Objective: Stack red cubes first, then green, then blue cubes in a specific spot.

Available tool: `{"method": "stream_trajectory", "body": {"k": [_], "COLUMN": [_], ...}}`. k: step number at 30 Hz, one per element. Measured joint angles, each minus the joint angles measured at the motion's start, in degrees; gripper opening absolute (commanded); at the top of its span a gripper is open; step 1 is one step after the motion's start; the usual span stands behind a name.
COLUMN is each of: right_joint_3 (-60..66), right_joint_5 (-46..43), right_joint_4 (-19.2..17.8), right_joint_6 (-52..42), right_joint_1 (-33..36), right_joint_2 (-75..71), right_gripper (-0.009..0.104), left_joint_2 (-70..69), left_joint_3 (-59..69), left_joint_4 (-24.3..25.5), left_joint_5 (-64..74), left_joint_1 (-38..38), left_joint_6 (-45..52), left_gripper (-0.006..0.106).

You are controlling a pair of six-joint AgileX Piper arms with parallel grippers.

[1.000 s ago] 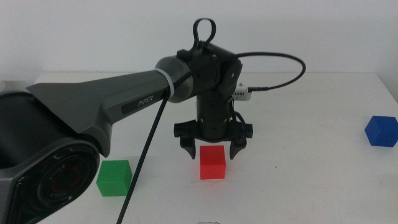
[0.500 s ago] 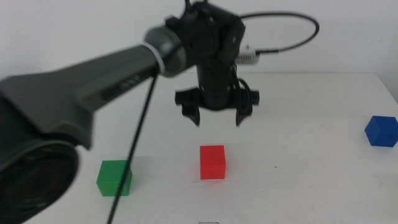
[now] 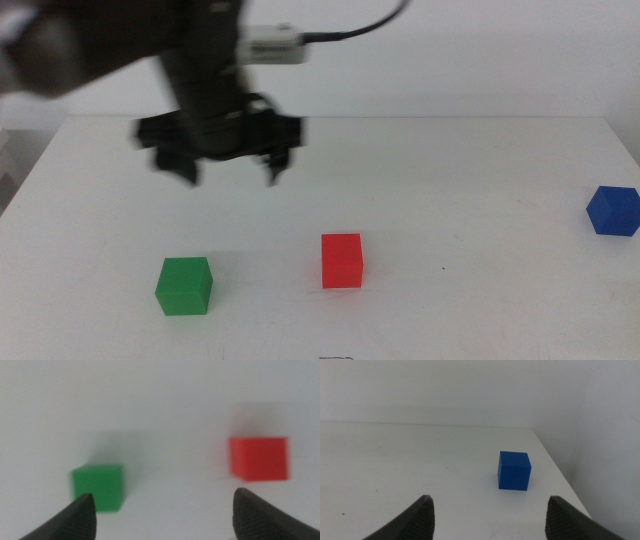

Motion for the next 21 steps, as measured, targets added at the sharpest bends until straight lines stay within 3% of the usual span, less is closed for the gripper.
{"method": "stream_trajectory", "body": {"k": [10, 21], "right_joint_3": [0.0, 0.0], "right_joint_5": [0.0, 0.0], "right_joint_4": [0.0, 0.0], "right_joint_6": [0.0, 0.0], "right_joint_1": [0.0, 0.0], "right_joint_2": [0.0, 0.0], "right_gripper": [0.057, 0.057], "left_joint_2": [-17.1, -19.4], "left_joint_3": [18.9, 21.4], "left_joint_4": [-0.7, -3.0], "left_joint_5": [0.4, 0.4], "left_joint_1": [9.3, 10.4], "left_joint_6": [1.5, 1.8], "left_gripper": [0.094, 0.094]}}
